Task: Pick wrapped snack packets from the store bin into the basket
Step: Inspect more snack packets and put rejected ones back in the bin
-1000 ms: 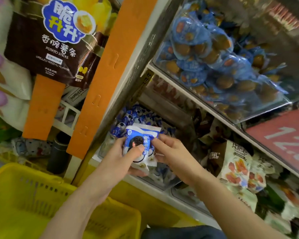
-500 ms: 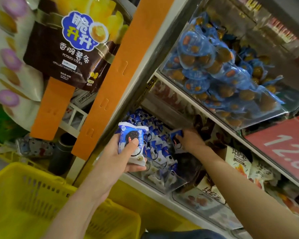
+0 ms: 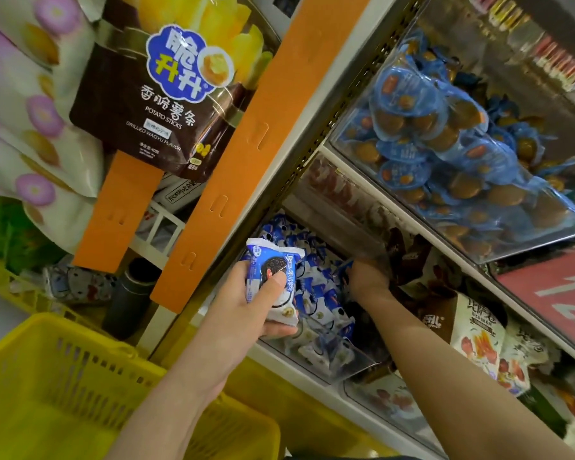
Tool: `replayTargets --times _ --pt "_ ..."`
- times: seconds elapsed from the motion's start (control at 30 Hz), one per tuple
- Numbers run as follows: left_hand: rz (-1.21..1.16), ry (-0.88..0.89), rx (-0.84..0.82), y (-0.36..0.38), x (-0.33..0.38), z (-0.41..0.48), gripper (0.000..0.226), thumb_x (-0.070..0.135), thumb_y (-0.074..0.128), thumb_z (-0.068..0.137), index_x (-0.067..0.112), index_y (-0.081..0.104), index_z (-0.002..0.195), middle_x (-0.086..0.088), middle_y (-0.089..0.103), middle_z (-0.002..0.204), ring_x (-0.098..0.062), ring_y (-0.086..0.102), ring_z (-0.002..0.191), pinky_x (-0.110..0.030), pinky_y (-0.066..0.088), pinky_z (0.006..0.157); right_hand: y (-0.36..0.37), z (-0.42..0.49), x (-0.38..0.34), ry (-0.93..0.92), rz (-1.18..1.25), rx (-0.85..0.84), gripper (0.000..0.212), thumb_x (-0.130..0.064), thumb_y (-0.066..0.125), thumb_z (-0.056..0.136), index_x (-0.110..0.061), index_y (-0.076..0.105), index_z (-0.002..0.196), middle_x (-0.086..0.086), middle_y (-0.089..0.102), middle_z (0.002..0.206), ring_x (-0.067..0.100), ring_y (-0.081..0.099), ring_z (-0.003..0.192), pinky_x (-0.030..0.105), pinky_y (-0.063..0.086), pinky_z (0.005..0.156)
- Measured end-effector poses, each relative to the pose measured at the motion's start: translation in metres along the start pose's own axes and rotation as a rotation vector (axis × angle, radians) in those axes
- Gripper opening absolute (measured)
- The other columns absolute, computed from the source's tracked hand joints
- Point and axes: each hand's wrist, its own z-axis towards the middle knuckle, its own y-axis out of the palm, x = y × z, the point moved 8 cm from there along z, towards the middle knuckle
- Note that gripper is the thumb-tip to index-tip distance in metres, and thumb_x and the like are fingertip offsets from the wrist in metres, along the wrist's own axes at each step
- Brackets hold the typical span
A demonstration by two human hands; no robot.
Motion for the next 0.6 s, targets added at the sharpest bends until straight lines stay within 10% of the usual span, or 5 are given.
replayTargets --times 0.6 --pt "0.064 -0.005 0.018 0.001 -0.008 0.004 0.019 0.029 0.054 0.089 0.027 0.053 0.108 -0.005 0.066 0.099 -0.013 0.07 0.075 -0.021 0.056 0.059 0.038 0.024 0.001 -0.004 0.109 -0.184 0.031 -0.016 0.053 0.093 -0.002 0.052 0.121 0.017 0.055 0.124 0.03 0.054 0.112 0.033 0.045 0.087"
